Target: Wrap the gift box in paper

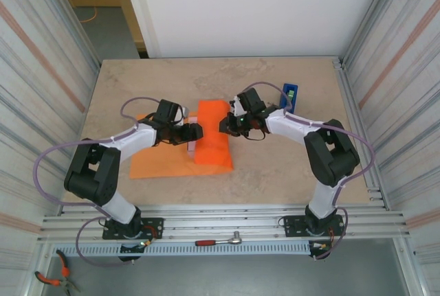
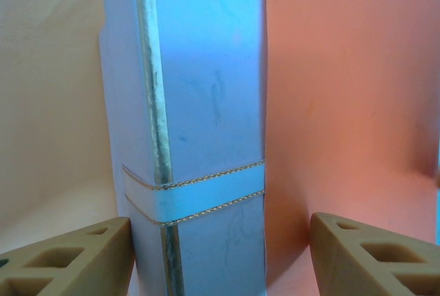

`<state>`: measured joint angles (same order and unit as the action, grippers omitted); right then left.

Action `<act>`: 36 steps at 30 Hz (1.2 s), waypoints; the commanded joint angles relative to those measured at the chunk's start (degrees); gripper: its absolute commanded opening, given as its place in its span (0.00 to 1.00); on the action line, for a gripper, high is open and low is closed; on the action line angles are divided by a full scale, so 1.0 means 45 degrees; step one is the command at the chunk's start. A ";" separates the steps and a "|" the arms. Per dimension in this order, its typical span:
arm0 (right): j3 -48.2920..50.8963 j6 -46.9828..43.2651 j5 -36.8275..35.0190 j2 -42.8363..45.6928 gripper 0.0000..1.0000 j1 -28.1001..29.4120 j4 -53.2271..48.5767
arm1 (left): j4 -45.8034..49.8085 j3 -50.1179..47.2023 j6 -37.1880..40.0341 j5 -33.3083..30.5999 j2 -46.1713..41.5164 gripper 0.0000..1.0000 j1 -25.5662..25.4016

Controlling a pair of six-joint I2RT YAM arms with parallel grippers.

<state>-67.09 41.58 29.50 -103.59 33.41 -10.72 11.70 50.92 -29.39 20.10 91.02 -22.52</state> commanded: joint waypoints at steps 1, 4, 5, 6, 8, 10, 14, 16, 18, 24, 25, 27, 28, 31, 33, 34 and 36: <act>-0.0588 0.0122 0.0386 -0.0451 0.15 0.0283 -0.0040 | 0.0743 -0.0156 0.0025 0.0314 0.0267 0.66 -0.0073; -0.0636 0.0022 0.0360 -0.0659 0.15 0.0339 -0.0132 | 0.0630 0.0183 0.0114 0.0633 0.0535 0.67 -0.0036; -0.0623 -0.0019 0.0304 -0.0683 0.15 0.0311 -0.0150 | 0.0593 0.0303 0.0149 0.0687 0.0633 0.67 -0.0058; -0.0609 -0.0093 0.0283 -0.0694 0.15 0.0238 -0.0172 | 0.0566 0.0444 0.0144 0.0817 0.0752 0.67 -0.0036; -0.0545 -0.0172 0.0261 -0.0702 0.15 0.0034 -0.0200 | 0.0472 0.0697 0.0106 0.0979 0.0976 0.66 -0.0034; -0.0531 -0.0311 0.0260 -0.0695 0.15 -0.0236 -0.0339 | 0.0313 0.0956 0.0036 0.1081 0.1218 0.66 -0.0048; -0.0558 -0.0519 0.0357 -0.0791 0.15 -0.0696 -0.0468 | 0.0172 0.1596 0.0060 0.1368 0.1687 0.66 -0.0038; -0.0521 -0.0606 0.0365 -0.0792 0.15 -0.0816 -0.0543 | 0.0321 0.1983 0.0215 0.1473 0.1759 0.66 0.0046; -0.0474 -0.0724 0.0365 -0.0770 0.15 -0.0862 -0.0617 | 0.0449 0.2260 0.0279 0.1712 0.1677 0.68 0.0285; 0.0033 -0.0764 0.0317 -0.0580 0.15 -0.0861 -0.0454 | 0.0714 0.2943 -0.0121 0.2256 0.1308 0.76 0.1070; 0.0123 -0.0746 0.0302 -0.0555 0.15 -0.0845 -0.0402 | 0.0813 0.3109 -0.0192 0.2234 0.1351 0.78 0.1105; 0.0219 -0.0745 0.0349 -0.0560 0.15 -0.0842 -0.0301 | 0.0947 0.3426 -0.0438 0.2231 0.1577 0.79 0.1081; 0.0241 -0.0759 0.0382 -0.0579 0.14 -0.0837 -0.0276 | 0.0987 0.3610 -0.0599 0.2225 0.1733 0.79 0.1065; 0.0260 -0.0764 0.0454 -0.0637 0.14 -0.0805 -0.0199 | 0.1216 0.4003 -0.0909 0.1979 0.2166 0.80 0.0852; 0.0255 -0.0793 0.0531 -0.0666 0.14 -0.0808 -0.0196 | 0.1409 0.4306 -0.0935 0.1693 0.2431 0.81 0.0644; 0.0259 -0.0803 0.0567 -0.0660 0.14 -0.0800 -0.0194 | 0.1502 0.4449 -0.0931 0.1580 0.2568 0.81 0.0547; 0.0262 -0.0840 0.0633 -0.0666 0.14 -0.0803 -0.0195 | 0.1851 0.4797 -0.0845 0.1250 0.2858 0.81 0.0335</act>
<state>-67.59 39.77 31.90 -105.71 29.54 -9.02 16.23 70.06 -32.47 27.64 102.02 -19.81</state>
